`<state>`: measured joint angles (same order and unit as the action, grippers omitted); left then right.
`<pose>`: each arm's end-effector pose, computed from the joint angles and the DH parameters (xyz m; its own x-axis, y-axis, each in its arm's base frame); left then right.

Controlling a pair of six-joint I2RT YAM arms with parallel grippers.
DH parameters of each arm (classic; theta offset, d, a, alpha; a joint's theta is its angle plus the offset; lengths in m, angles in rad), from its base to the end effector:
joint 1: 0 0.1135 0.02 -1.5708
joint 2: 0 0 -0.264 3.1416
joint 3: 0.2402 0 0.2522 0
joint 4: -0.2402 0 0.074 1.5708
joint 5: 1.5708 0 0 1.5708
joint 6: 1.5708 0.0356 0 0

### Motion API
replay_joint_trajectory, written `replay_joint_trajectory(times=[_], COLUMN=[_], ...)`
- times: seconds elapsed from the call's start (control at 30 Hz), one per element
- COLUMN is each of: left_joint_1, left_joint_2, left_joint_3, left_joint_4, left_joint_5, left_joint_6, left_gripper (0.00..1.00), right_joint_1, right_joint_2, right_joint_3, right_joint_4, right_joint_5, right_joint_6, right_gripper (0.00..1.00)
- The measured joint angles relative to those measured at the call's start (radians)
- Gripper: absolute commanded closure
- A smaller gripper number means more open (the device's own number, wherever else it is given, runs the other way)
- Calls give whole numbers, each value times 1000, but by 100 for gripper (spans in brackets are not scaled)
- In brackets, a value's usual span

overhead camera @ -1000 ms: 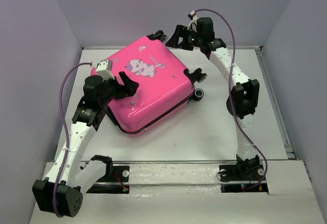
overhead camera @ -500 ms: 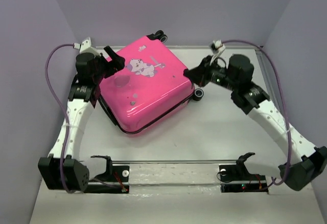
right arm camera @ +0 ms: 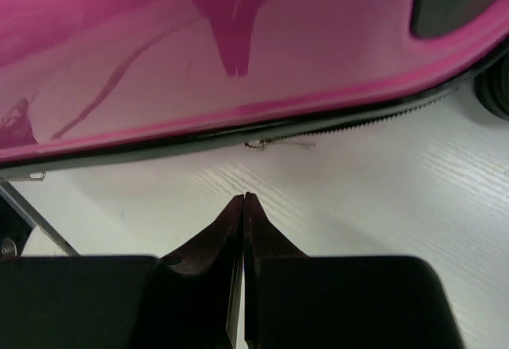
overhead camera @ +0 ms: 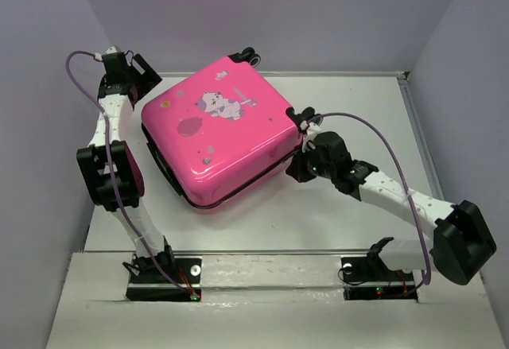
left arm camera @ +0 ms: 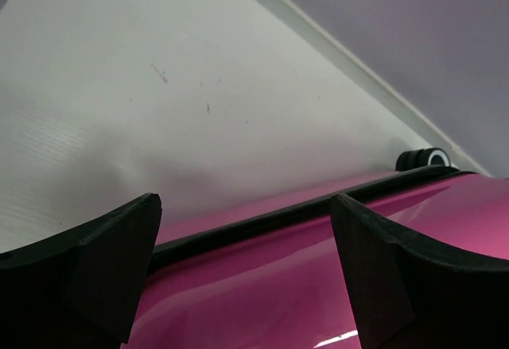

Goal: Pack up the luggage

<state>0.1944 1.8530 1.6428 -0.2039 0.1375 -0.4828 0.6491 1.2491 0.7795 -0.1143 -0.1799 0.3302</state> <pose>0.4382 0.0813 0.3307 -0.3180 -0.5313 -0.7852 -0.2437 0.8462 -0.4739 0.2137 0.1701 0.2465 -0.6468 -0.0904 -0.7573 -0.5327 0.7641 0.3638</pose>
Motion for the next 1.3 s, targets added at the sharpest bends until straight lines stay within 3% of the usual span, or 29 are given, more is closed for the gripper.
replay_joint_trajectory(times=[0.17, 0.37, 0.43, 0.47, 0.6, 0.7, 0.87, 0.9, 0.93, 0.97, 1.0, 1.17, 1.2, 1.27, 1.3], left_joint_1=[-14, -14, -14, -16, -48, -84, -121, -122, -122, -127, -131, -228, -259, -301, -316], left_joint_2=[29, -87, -150, -198, -359, -472, -595, -609, -623, -637, -656, -852, -912, -1041, -1085], left_joint_3=[-122, -330, -413, -464, -630, -687, -651, -629, -594, -553, -525, -547, -597, -720, -768], left_joint_4=[62, 249, 299, 313, 364, 321, 187, 160, 137, 122, 121, 129, 141, 130, 123], left_joint_5=[39, 55, 55, 60, 84, 134, 91, 86, 76, 66, 56, 20, 26, 60, 72], left_joint_6=[0, -22, -39, -48, -71, -63, -24, -23, -21, -19, -16, 3, 4, 0, -5], left_gripper=[3, 3, 3, 3, 2, 1, 1, 1, 1, 1, 1, 3, 4, 15, 22], right_joint_1=[-85, -271, -319, -341, -433, -469, -461, -450, -443, -438, -433, -407, -397, -367, -358], right_joint_2=[110, 257, 314, 346, 423, 425, 283, 207, 139, 84, 20, -219, -237, -257, -257], right_joint_3=[63, 186, 250, 282, 383, 418, 394, 364, 326, 290, 248, -27, -73, -199, -238], right_joint_4=[81, 92, 82, 84, 83, 47, 7, 17, 23, 31, 35, 113, 124, 161, 168], right_joint_5=[28, -136, -184, -186, -190, -187, -193, -198, -203, -214, -229, -354, -372, -422, -442], right_joint_6=[19, 48, 50, 49, 42, 30, 9, 7, 8, 8, 10, 30, 32, 41, 47], right_gripper=[93, 93, 89, 86, 52, 41, 44, 60, 70, 92, 93, 91, 86, 65, 65])
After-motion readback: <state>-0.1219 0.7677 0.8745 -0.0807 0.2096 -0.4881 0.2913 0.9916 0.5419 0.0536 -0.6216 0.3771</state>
